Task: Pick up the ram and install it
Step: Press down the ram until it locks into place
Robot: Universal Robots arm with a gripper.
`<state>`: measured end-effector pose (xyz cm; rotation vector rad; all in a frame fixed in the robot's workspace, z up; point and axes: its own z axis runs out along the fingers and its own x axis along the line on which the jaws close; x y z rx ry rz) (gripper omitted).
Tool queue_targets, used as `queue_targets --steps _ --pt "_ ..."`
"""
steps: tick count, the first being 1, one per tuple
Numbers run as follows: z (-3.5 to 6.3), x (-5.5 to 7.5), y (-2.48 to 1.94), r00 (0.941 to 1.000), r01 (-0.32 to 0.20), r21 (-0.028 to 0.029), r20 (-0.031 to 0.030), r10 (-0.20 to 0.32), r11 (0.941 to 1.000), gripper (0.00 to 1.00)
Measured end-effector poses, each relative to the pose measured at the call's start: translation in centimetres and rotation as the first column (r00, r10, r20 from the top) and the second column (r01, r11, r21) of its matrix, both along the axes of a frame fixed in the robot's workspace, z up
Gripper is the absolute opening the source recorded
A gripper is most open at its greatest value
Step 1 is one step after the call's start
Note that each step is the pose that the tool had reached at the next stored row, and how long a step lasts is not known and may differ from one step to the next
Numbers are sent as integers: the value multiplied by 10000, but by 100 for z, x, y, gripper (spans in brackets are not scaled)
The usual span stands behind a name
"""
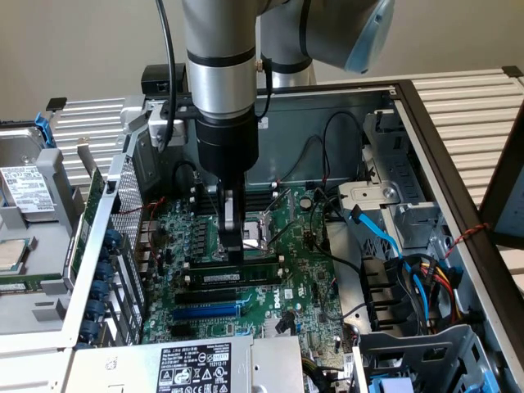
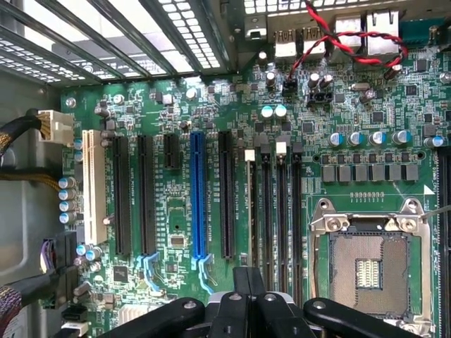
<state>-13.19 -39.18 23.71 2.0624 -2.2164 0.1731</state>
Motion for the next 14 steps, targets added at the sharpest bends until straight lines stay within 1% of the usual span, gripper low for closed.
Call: queue_targets --steps 5,7,14 --pt "21 0 1 10000 1 -21 2 -1 10000 10" --pt "23 0 0 10000 1 -37 0 -1 10000 10" --pt "24 0 0 10000 1 -41 1 -1 10000 10"
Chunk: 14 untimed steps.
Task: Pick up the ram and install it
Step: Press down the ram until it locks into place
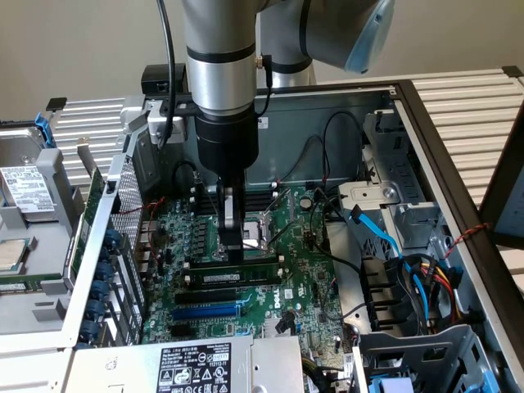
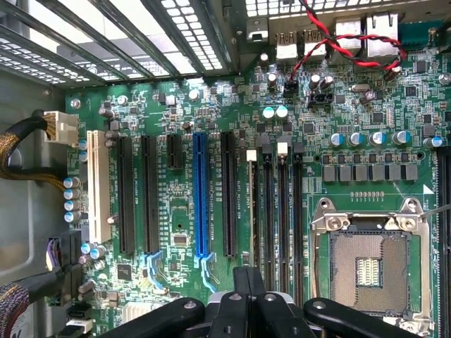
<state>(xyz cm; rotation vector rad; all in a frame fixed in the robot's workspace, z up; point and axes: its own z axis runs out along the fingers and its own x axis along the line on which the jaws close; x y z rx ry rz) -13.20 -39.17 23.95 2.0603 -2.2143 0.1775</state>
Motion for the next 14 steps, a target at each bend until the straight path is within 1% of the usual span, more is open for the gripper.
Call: queue_targets --steps 6,10,14 --pt "1 -1 0 9999 103 -1 -1 -103 9999 10" --pt "0 0 0 9992 412 -1 0 -412 9992 10" --pt "0 0 0 9971 759 -6 0 -759 9971 10"
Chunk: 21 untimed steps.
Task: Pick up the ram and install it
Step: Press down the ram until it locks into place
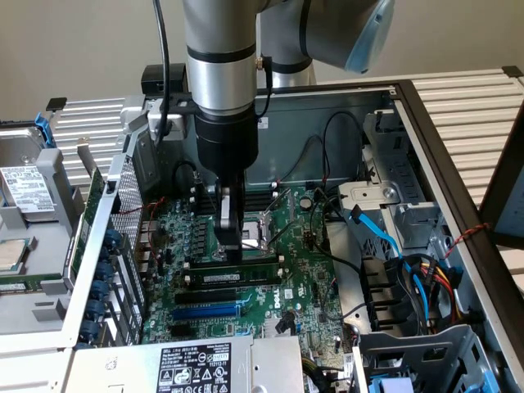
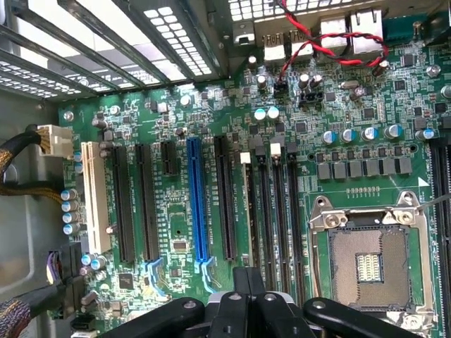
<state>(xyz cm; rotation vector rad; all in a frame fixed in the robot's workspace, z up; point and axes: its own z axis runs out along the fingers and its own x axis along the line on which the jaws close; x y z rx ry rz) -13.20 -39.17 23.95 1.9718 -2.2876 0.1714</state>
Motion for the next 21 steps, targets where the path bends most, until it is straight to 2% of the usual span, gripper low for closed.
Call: queue_targets --steps 6,10,21 --pt "0 0 0 9992 408 -21 1 -408 9992 10" --pt "0 0 0 9988 490 -62 1 -490 9988 10" --pt "0 0 0 9982 605 -66 3 -605 9981 10"
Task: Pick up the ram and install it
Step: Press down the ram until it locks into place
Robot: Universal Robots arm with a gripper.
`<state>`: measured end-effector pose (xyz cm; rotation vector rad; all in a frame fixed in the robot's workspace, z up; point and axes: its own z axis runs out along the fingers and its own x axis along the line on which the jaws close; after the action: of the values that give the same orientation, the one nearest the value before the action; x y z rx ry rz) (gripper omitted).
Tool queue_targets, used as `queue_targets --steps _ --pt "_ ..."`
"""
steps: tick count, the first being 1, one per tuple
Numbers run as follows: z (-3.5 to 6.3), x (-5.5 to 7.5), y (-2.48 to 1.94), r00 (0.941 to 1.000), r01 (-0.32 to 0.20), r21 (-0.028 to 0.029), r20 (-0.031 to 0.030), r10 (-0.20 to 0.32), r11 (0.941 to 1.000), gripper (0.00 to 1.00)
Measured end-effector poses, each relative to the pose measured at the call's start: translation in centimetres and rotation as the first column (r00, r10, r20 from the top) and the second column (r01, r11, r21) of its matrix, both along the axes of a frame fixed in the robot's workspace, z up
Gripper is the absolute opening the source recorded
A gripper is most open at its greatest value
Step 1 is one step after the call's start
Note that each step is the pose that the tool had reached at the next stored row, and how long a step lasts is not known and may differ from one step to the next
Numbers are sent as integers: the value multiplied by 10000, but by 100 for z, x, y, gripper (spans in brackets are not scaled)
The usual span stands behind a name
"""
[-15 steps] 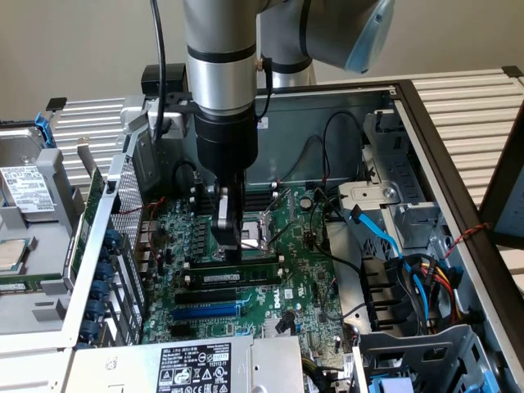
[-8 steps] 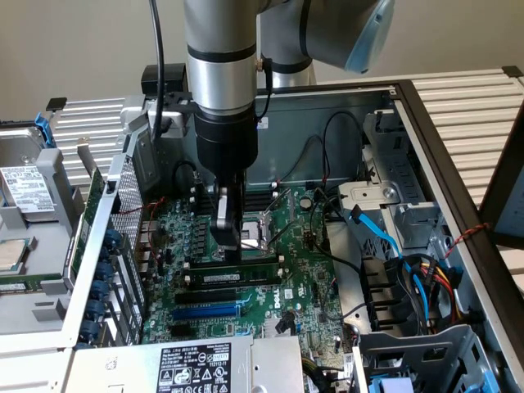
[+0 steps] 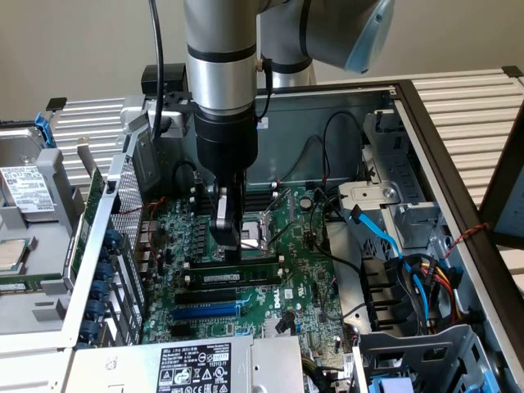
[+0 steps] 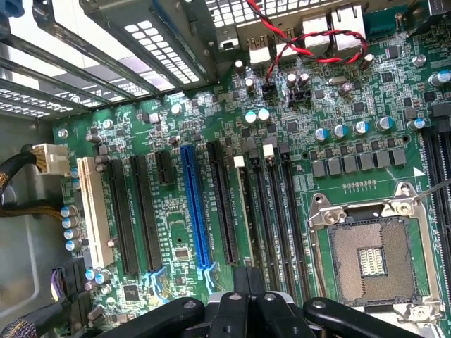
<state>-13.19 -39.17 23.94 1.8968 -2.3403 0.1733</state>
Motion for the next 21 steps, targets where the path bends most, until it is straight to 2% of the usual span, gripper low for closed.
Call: queue_targets --steps 7,12,17,21 --pt "9 0 0 10000 55 3 5 -55 10000 10" --pt "11 0 0 9984 560 -2 2 -560 9984 10" --pt "10 0 0 9923 1237 -1 3 -1237 9923 10" --pt "10 0 0 9851 1721 -1 4 -1721 9851 10"
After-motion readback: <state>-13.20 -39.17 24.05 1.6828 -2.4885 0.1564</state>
